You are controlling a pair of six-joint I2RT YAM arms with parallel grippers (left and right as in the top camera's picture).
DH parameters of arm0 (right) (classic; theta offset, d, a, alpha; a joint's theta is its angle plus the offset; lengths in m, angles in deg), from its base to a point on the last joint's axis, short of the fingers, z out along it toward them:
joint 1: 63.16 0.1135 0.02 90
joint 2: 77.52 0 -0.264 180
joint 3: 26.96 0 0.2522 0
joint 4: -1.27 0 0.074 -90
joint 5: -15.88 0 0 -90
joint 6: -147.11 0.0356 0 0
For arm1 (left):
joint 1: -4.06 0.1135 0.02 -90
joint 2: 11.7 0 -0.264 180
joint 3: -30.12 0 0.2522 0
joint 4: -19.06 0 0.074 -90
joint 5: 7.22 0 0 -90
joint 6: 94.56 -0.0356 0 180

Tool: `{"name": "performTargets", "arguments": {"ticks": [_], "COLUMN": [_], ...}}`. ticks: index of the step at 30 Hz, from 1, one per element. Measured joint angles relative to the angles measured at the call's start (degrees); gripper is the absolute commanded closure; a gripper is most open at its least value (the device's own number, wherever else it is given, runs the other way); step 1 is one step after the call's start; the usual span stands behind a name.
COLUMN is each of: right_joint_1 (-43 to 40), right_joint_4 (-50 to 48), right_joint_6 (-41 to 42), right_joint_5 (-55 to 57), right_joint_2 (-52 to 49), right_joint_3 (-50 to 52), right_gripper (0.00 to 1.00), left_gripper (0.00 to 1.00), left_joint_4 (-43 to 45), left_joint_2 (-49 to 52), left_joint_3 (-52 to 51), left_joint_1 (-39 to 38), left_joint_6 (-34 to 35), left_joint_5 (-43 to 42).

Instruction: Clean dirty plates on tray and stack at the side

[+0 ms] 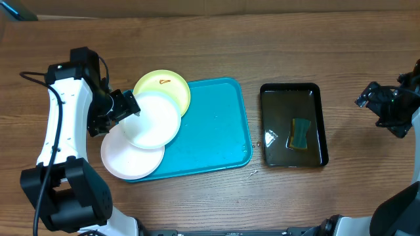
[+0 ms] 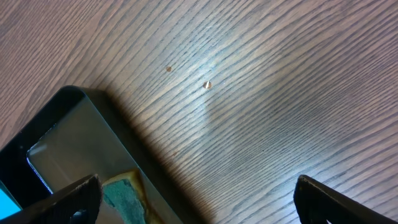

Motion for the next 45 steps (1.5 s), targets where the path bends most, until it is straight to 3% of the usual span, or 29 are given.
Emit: {"name": "performTargets", "arguments": {"ticks": [11, 24, 34, 45], "right_joint_1": [0.0, 0.0, 0.0, 0.0], "right_joint_4": [0.0, 0.0, 0.0, 0.0], "right_joint_6": [0.0, 0.0, 0.0, 0.0], "right_joint_5": [0.0, 0.0, 0.0, 0.0], "right_joint_2": [0.0, 0.0, 0.0, 0.0], "right_joint_3": [0.0, 0.0, 0.0, 0.0], "right_gripper": [0.0, 0.0, 0.0, 0.0], "left_gripper": [0.11, 0.07, 0.29, 0.42], "left_joint_4": [-0.3, -1.5, 0.9, 10.4], "left_joint_2": [0.0, 0.0, 0.0, 0.0], "left_joint_3": [0.0, 0.0, -3.5, -14.2], "left_joint_1": [-5.7, -9.8, -3.3, -3.7], "left_joint_6": [0.0, 1.9, 4.9, 5.0], "left_joint_5": [0.0, 6.3, 9.8, 8.8]}}
